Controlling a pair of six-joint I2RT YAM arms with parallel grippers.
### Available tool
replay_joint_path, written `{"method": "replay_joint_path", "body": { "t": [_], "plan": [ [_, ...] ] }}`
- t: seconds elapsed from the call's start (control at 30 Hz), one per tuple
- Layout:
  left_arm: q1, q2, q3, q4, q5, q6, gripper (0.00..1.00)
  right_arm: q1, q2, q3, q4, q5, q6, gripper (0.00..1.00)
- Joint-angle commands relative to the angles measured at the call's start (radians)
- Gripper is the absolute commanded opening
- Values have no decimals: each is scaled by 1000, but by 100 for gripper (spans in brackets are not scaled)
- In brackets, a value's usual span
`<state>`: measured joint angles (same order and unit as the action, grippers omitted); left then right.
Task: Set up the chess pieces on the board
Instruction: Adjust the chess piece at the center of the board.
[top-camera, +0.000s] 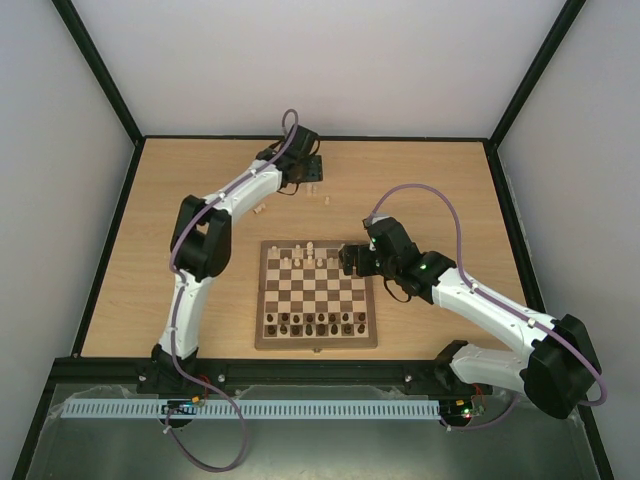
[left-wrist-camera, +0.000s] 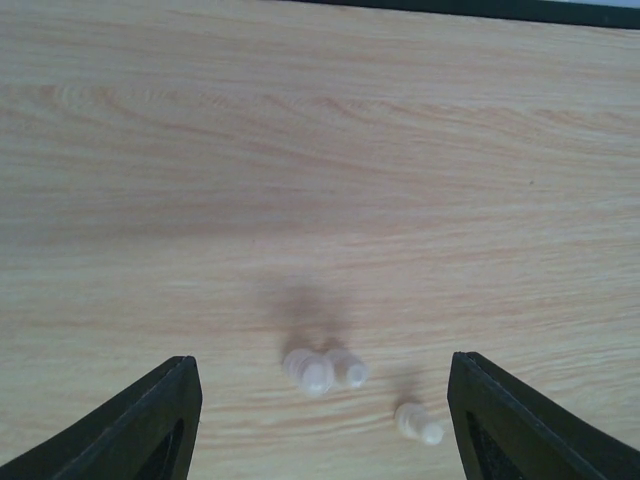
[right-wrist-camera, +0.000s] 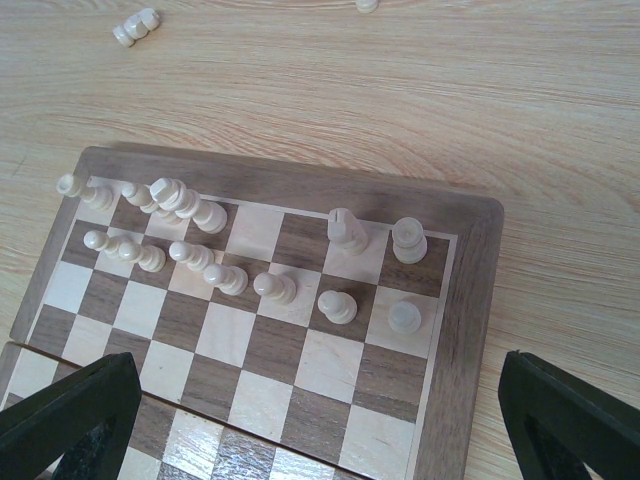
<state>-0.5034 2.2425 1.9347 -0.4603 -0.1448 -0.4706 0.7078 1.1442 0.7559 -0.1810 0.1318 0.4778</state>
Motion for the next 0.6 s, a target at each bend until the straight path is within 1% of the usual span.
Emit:
{"method": "replay_joint_path", "body": {
  "t": [0.0,0.13,0.57],
  "plan": [
    [12,69,94,-61,39,27,70,-2,-13,-10,-6,6,-8,99],
    [20,109,135,-80,57,30,68,-3,-14,-10,-7,9,-8,99],
    [37,157,143,-72,88,29,64,-3,-11,-12,-4,5,-10,99]
  ]
}}
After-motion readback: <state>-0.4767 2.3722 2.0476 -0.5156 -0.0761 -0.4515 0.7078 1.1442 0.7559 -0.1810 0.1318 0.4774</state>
